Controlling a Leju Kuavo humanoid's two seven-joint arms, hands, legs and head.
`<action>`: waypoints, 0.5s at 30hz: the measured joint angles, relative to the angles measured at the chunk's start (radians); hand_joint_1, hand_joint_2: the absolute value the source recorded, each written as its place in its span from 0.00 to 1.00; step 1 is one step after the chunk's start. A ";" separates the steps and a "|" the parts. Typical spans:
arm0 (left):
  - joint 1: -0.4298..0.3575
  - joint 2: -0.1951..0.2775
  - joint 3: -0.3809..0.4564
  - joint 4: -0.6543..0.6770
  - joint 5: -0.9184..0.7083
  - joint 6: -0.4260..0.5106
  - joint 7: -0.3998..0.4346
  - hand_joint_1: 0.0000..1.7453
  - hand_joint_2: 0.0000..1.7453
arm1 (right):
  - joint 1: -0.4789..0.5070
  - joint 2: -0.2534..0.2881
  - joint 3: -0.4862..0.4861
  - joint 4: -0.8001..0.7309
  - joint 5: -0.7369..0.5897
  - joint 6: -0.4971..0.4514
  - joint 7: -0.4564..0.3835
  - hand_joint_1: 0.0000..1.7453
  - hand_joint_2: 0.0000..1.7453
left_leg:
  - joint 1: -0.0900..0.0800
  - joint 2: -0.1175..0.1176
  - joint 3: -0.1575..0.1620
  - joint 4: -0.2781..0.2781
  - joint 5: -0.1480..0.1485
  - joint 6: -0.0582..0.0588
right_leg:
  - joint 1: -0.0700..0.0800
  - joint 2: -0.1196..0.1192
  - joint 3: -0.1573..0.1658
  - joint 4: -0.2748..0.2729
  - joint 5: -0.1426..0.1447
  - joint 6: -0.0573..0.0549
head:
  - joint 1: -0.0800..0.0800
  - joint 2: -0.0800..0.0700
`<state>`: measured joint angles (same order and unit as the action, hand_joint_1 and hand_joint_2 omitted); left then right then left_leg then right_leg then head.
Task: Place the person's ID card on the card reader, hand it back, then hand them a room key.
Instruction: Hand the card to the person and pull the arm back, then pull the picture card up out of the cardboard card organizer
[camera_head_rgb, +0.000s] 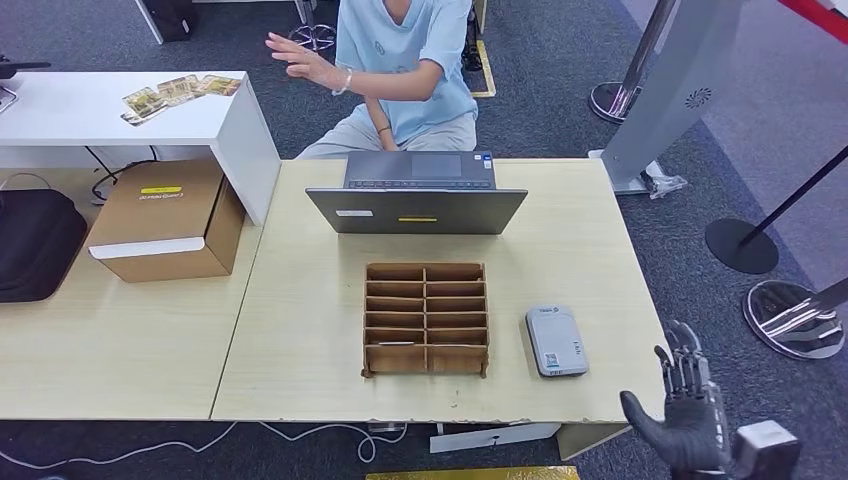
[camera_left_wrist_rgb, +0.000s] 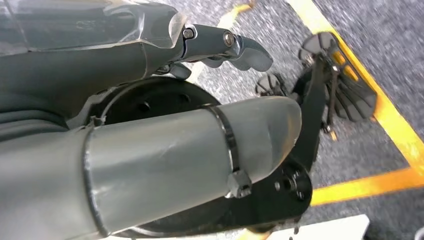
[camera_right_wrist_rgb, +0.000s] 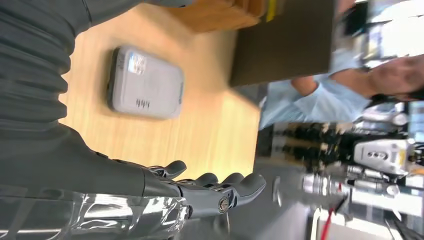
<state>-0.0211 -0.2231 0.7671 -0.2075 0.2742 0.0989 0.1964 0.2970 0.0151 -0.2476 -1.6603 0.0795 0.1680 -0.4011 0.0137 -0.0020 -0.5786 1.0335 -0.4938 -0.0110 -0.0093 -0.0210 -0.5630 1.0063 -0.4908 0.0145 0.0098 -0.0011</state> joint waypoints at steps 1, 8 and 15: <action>0.000 0.000 0.000 0.000 -0.001 0.015 0.000 0.00 0.00 | -0.002 0.000 0.067 0.000 0.143 -0.158 -0.005 0.00 1.00 | 0.000 0.000 0.000 0.000 0.000 0.000 | 0.000 0.000 0.000 0.000 0.000 0.000 | 0.000 0.000; -0.001 -0.009 -0.004 0.000 -0.019 0.054 -0.006 0.00 0.00 | -0.035 -0.038 0.474 0.016 0.752 -0.851 0.126 0.00 1.00 | -0.001 0.001 0.002 0.000 0.001 -0.001 | 0.000 0.001 0.000 0.000 0.001 0.000 | 0.000 0.000; -0.001 -0.010 -0.008 0.000 -0.022 0.071 -0.016 0.00 0.00 | -0.038 -0.066 0.584 0.028 0.804 -0.848 0.124 0.00 1.00 | -0.001 0.002 0.002 0.000 0.000 -0.001 | -0.001 0.002 0.000 0.000 0.001 0.000 | 0.000 0.000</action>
<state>-0.0222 -0.2336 0.7595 -0.2075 0.2518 0.1703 0.1807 0.2594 -0.0509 0.3364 -1.6325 0.8831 -0.6798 -0.2774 0.0127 -0.0002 -0.5767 1.0338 -0.4934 -0.0116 -0.0102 -0.0190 -0.5629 1.0062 -0.4899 0.0143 0.0101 -0.0011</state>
